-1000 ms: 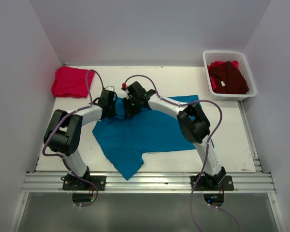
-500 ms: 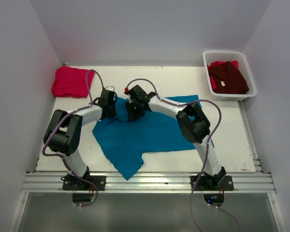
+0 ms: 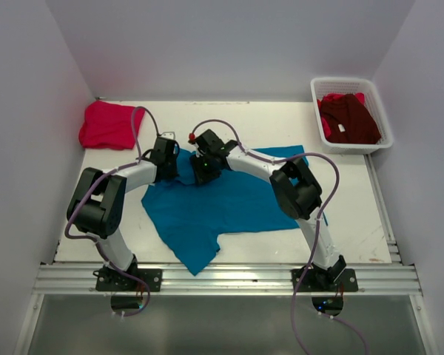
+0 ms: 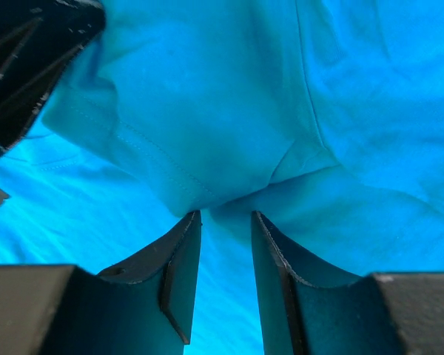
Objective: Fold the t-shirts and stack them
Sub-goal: Fold the tshirt
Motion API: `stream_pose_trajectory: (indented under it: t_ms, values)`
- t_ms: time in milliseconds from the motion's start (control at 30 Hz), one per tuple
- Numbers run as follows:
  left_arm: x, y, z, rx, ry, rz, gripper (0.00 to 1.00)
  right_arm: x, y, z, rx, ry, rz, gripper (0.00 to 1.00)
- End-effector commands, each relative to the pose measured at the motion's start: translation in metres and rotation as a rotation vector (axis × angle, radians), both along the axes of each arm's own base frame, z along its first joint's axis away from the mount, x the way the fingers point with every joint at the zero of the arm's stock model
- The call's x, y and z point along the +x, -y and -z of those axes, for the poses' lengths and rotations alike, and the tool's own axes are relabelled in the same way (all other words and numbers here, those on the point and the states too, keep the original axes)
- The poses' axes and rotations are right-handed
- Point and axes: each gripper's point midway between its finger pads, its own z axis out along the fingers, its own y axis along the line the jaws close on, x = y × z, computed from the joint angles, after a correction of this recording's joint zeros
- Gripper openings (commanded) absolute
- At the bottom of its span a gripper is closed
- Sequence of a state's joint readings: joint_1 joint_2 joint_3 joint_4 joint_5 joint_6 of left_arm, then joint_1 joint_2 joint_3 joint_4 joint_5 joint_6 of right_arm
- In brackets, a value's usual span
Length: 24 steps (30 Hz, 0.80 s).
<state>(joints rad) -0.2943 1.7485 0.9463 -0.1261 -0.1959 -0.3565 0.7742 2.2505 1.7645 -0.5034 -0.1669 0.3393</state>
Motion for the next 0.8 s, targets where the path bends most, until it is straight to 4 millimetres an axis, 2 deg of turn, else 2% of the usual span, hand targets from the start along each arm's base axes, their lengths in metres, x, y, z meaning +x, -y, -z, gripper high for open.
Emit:
stream_pose_trajectory:
  t_ms: [0, 467, 767]
  values:
    - [-0.01, -0.008, 0.013, 0.019, -0.043, -0.018, 0.0, 0.006, -0.013, -0.038, 0.056, 0.071, -0.03, 0.38]
    - [-0.01, -0.008, 0.014, 0.018, -0.044, -0.019, 0.0, 0.005, -0.02, -0.033, 0.064, 0.069, -0.05, 0.38]
    - [-0.011, -0.008, 0.014, 0.019, -0.046, -0.019, 0.0, 0.013, -0.029, -0.028, 0.063, 0.065, -0.057, 0.38]
